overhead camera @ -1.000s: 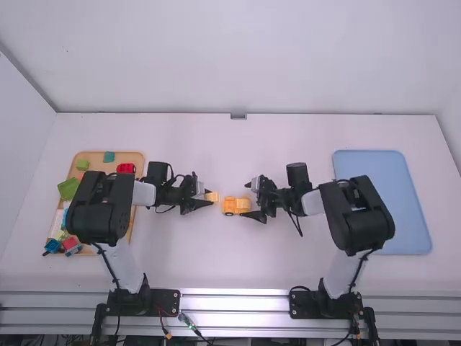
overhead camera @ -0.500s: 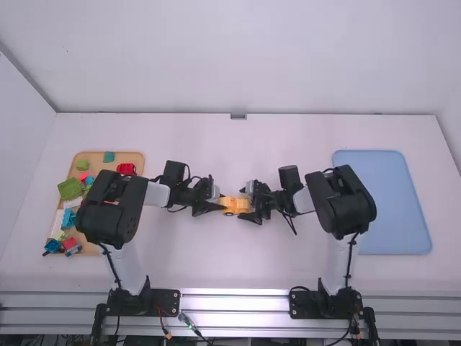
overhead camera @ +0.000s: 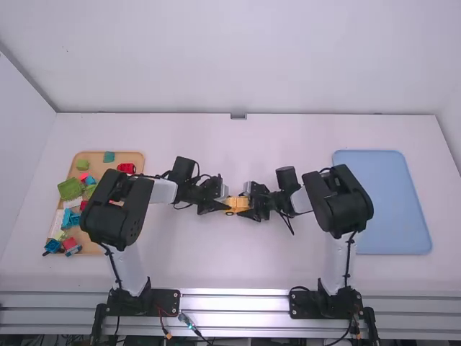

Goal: Assemble lego blocks to make yellow taxi

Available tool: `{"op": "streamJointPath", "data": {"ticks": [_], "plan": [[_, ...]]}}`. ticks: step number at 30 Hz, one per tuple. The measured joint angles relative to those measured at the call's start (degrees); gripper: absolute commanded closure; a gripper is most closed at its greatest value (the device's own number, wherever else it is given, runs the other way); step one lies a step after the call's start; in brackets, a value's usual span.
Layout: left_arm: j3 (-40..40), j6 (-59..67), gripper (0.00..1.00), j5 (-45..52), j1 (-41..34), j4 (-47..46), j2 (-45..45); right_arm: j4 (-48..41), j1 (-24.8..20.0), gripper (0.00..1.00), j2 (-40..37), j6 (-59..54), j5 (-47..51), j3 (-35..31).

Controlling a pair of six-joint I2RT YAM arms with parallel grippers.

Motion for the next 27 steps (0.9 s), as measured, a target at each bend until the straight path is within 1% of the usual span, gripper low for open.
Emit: {"op": "streamJointPath", "data": {"ticks": [2, 3, 6, 7, 20, 22, 27], "plan": [[0.0, 0.5, 0.73, -0.4, 0.0, -0.1, 0.0, 0.0, 0.0, 0.4, 0.0, 0.0, 0.0, 0.0], [0.0, 0.6, 0.73, -0.6, 0.0, -0.1, 0.0, -0.1, 0.0, 0.47, 0.0, -0.1, 0.0, 0.0], [0.0, 0.7, 0.72, -0.8, -0.1, 0.2, 0.0, -0.2, 0.0, 0.56, 0.0, -0.2, 0.0, 0.0], [0.0, 0.7, 0.72, -0.8, -0.1, 0.3, 0.0, -0.1, 0.0, 0.57, 0.0, -0.3, 0.0, 0.0], [0.0, 0.4, 0.71, -1.0, -0.8, 0.1, 0.0, -0.2, 0.0, 0.57, 0.0, -0.2, 0.0, 0.0], [0.0, 0.2, 0.68, -1.2, -0.8, 0.1, 0.0, -0.2, 0.0, 0.57, 0.0, -0.2, 0.0, 0.0], [0.0, 0.2, 0.66, -1.4, -0.8, 0.3, 0.0, -0.2, 0.0, 0.56, 0.0, -0.1, 0.0, 0.0]]}}
